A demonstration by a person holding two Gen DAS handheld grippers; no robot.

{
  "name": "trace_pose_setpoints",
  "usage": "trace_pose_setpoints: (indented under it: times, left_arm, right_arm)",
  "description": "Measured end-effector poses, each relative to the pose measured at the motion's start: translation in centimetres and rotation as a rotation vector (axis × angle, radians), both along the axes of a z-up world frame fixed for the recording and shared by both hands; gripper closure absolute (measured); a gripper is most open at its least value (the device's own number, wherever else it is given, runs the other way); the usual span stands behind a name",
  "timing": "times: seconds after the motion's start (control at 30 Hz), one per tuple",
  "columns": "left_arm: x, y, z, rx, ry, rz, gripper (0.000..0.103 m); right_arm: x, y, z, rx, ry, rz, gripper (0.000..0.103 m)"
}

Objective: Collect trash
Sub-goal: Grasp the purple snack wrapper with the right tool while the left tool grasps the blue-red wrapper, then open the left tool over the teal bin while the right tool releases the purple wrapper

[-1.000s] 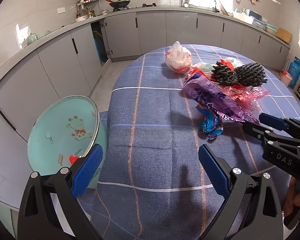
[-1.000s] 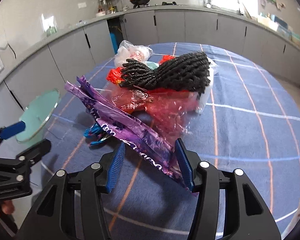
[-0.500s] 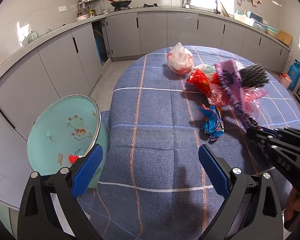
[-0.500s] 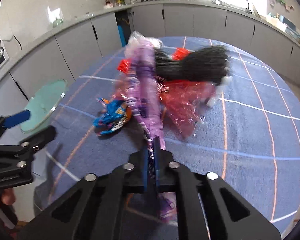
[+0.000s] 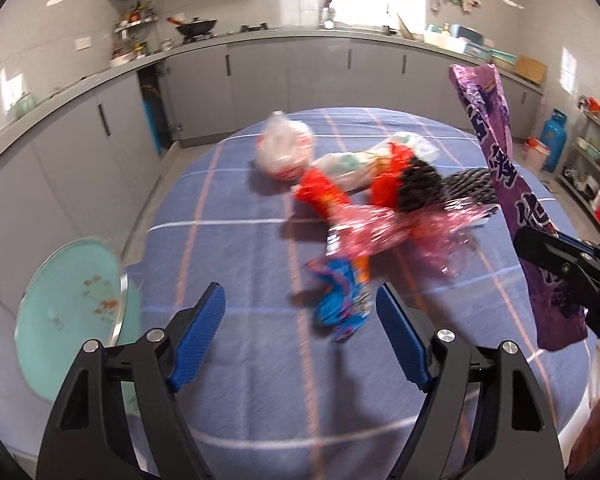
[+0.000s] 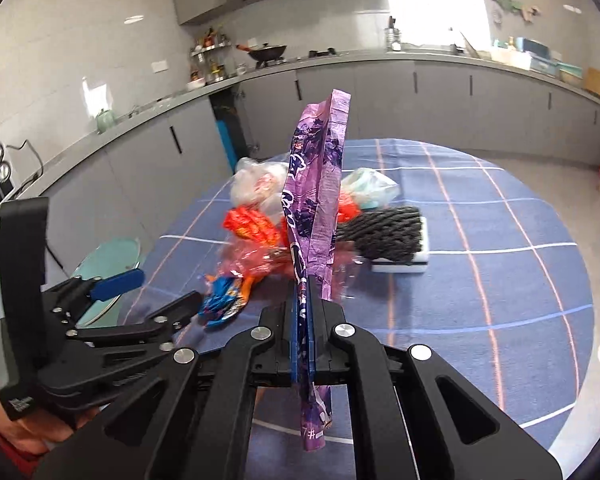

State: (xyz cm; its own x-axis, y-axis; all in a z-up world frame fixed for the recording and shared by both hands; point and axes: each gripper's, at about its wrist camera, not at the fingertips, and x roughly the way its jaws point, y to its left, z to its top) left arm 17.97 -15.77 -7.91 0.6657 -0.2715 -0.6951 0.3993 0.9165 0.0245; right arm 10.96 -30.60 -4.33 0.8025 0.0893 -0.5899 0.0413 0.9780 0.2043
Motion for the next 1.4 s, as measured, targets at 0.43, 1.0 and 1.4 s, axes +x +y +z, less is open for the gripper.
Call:
trace_pose_setpoints:
  times: [0.43,1.0,1.4]
  left_arm:
    - [2.8,-1.9,-2.7,-0.004,0.076,-0.022,0.081]
    - [0.7,6.5,0.9,-0.073,-0.033,0.093,0.085]
    - [-0.4,13.4,2.6,-0.083,-0.071,0.233,0.085]
  right_arm:
    - [-0.3,-1.2,-0.4,0.034,0.000,-0.044,0.099]
    - [0.6,2.9,0.2,0.044,-0.014,0.027,0.098]
    - [2.9,9.0,1.1,0.046,-0.016,0.164,0.098]
